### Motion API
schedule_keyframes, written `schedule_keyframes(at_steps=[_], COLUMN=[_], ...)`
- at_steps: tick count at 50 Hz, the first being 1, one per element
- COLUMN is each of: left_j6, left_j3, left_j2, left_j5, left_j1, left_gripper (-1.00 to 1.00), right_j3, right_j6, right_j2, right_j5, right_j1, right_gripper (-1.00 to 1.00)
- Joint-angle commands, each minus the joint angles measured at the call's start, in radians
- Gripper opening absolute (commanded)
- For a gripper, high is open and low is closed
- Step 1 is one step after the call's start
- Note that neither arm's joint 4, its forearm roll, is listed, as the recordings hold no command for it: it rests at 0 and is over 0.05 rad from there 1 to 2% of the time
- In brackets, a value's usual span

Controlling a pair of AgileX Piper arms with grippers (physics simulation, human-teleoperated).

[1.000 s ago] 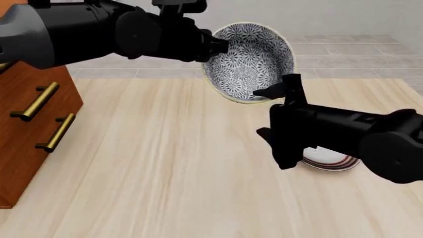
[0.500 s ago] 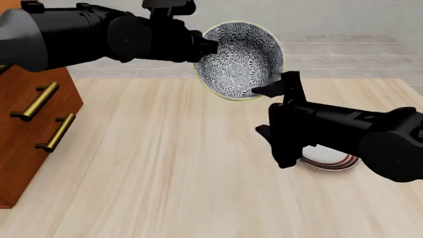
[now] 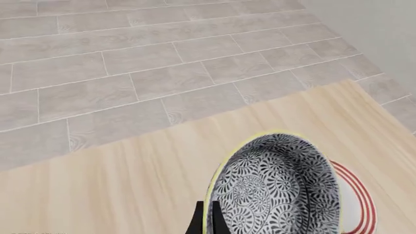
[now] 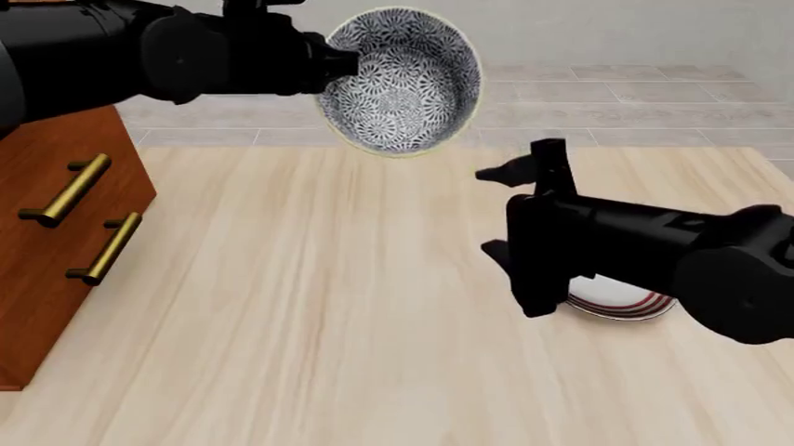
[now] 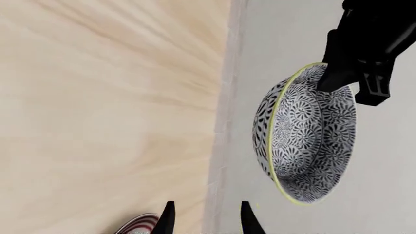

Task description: Put the bowl on top of the cabinet.

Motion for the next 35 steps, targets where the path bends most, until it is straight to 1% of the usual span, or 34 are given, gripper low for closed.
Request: schedule_keyframes(at_steps=[1, 7, 11, 15, 18, 19, 21, 23, 25, 26, 29, 32, 33, 35], left_j6=[-0.004, -0.005, -0.031, -0.043, -0.043, -0.032, -0.071, -0.074, -0.094, -0.088, -0.124, -0.123, -0.153, -0.167], left_j3=[0.004, -0.004, -0.025, -0.034, -0.040, -0.046, -0.037, -0.032, -0.027, -0.028, -0.020, -0.017, -0.009, -0.005], left_j2=[-0.026, -0.040, -0.059, -0.072, -0.083, -0.088, -0.099, -0.117, -0.129, -0.136, -0.156, -0.169, -0.180, -0.185], left_j5=[-0.011, 0.006, 0.038, 0.063, 0.070, 0.071, 0.083, 0.088, 0.097, 0.098, 0.104, 0.105, 0.106, 0.105], left_j1=[0.037, 0.043, 0.042, 0.032, 0.020, 0.006, 0.002, 0.006, 0.016, 0.013, 0.026, 0.030, 0.031, 0.032], left_gripper=[-1.00, -1.00, -1.00, -1.00, -1.00, -1.00, -1.00, -1.00, -1.00, -1.00, -1.00, -1.00, -1.00, -1.00], right_j3=[0.007, 0.007, 0.007, 0.007, 0.007, 0.007, 0.007, 0.007, 0.007, 0.007, 0.007, 0.007, 0.007, 0.007], right_j6=[0.002, 0.002, 0.002, 0.002, 0.002, 0.002, 0.002, 0.002, 0.002, 0.002, 0.002, 0.002, 0.002, 0.002], right_j2=[-0.001, -0.001, -0.001, -0.001, -0.001, -0.001, -0.001, -0.001, -0.001, -0.001, -0.001, -0.001, -0.001, -0.001], right_j5=[0.007, 0.007, 0.007, 0.007, 0.007, 0.007, 0.007, 0.007, 0.007, 0.007, 0.007, 0.007, 0.007, 0.007], right_j1=[-0.003, -0.003, -0.003, -0.003, -0.003, -0.003, -0.003, -0.003, -0.003, -0.003, -0.003, -0.003, -0.003, -0.003], right_gripper=[1.00, 1.00, 1.00, 1.00, 1.00, 1.00, 1.00, 1.00, 1.00, 1.00, 1.00, 1.00, 1.00, 1.00])
